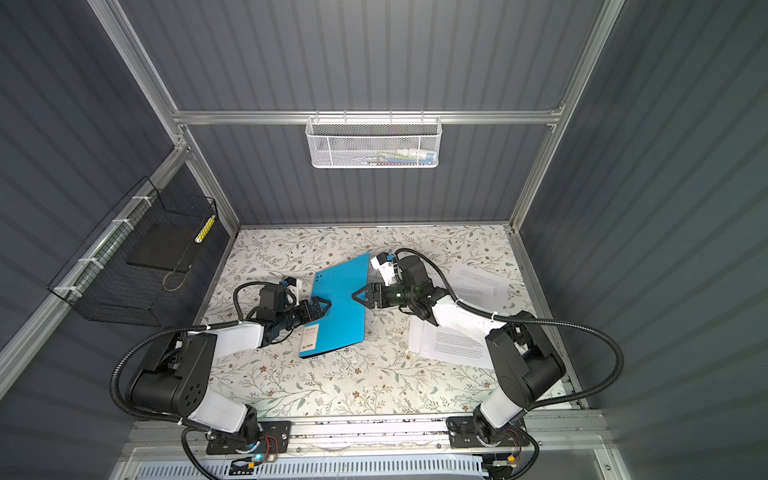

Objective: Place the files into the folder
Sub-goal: 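Lift the folder cover upward with the right gripper while left gripper holds the spine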

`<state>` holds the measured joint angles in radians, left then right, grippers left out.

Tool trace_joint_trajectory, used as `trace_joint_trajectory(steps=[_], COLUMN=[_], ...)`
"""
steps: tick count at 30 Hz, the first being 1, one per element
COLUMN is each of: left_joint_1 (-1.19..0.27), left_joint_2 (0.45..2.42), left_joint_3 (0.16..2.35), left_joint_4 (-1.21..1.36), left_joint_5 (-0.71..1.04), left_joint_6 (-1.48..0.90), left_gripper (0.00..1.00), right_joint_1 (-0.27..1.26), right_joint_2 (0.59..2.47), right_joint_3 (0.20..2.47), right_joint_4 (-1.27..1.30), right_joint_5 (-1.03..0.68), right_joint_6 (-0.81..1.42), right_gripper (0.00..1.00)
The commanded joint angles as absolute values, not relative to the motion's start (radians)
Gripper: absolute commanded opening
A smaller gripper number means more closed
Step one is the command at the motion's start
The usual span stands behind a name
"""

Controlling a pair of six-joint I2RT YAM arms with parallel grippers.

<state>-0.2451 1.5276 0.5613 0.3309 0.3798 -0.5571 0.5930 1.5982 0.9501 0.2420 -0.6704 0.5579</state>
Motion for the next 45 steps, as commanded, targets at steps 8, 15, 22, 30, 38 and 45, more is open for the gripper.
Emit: trace_joint_trajectory(steps=[8,15,22,30,38,45], left_joint_1=[-0.278,-0.272,-0.261,-0.230,-0.206,-0.147], left_joint_2=[1.444,1.428,1.370,1.287,1.145,1.066], left_joint_3=[0.591,0.584,0.589,0.591,0.643,0.729], left_joint_4=[0.331,0.323,0.277,0.203,0.019,-0.185], left_joint_5=[0.508,0.500,0.488,0.459,0.355,0.220], left_joint_6=[-0.514,-0.514,-0.498,-0.483,-0.442,-0.415], left_gripper=[0.99,0.99,0.99,0.99,0.99,0.99], right_joint_1=[0.652,0.658,0.678,0.703,0.724,0.748], right_joint_2=[1.636,1.646,1.678,1.702,1.741,1.794], right_joint_3=[0.997,1.040,1.099,1.160,1.227,1.288], right_joint_4=[0.350,0.341,0.327,0.292,0.257,0.216], right_joint_5=[-0.773,-0.771,-0.782,-0.773,-0.769,-0.759], right_joint_6=[0.575,0.565,0.553,0.523,0.495,0.476], right_gripper=[0.70,0.71,0.71,0.71,0.71,0.70])
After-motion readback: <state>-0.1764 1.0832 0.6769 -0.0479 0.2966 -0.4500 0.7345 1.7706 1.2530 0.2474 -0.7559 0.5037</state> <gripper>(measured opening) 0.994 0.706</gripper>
